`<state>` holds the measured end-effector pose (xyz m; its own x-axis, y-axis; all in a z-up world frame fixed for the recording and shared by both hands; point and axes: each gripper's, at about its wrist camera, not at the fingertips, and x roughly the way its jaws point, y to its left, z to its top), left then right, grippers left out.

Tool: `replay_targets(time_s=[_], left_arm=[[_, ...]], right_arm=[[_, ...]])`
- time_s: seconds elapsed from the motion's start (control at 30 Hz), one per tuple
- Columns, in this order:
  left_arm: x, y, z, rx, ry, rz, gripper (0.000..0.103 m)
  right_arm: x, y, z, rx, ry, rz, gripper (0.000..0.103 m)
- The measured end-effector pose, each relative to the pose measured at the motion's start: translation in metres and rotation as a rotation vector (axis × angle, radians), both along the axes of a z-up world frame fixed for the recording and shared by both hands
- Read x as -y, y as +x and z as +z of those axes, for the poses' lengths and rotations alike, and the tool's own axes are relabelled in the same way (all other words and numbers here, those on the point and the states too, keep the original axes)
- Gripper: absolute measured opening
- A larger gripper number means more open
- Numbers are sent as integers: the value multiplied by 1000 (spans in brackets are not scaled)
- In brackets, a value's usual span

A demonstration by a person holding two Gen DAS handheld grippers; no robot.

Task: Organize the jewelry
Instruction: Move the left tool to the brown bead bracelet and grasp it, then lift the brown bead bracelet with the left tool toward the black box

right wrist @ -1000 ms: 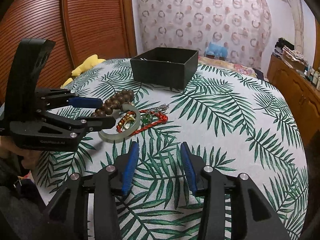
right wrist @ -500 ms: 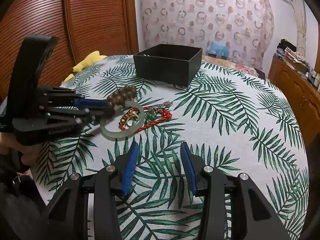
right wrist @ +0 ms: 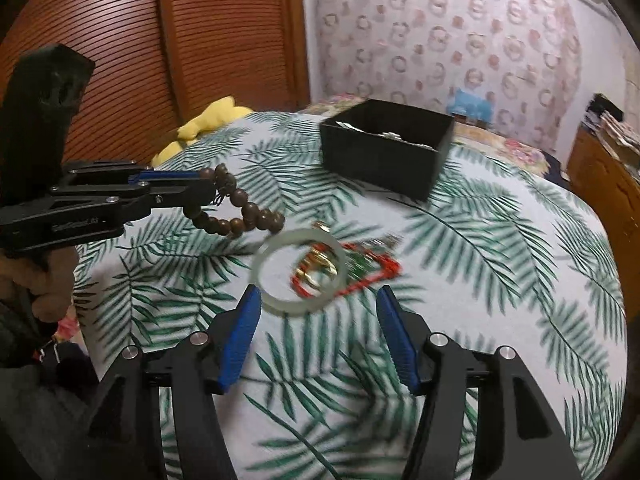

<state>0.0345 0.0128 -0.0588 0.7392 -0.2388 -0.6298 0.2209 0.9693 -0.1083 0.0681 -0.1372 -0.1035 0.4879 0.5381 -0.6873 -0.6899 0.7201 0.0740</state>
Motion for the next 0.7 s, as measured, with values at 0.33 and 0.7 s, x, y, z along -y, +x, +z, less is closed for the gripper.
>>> replay_targets(time_s=[0.33,0.7], left_arm=[[-9,-6,8,27,-10,13,12],[-16,-6,6,31,-24,28,12]], right_arm=[[-21,24,-8,-103,-21,11,67],[-44,36,-13,-100,-87,37,74]])
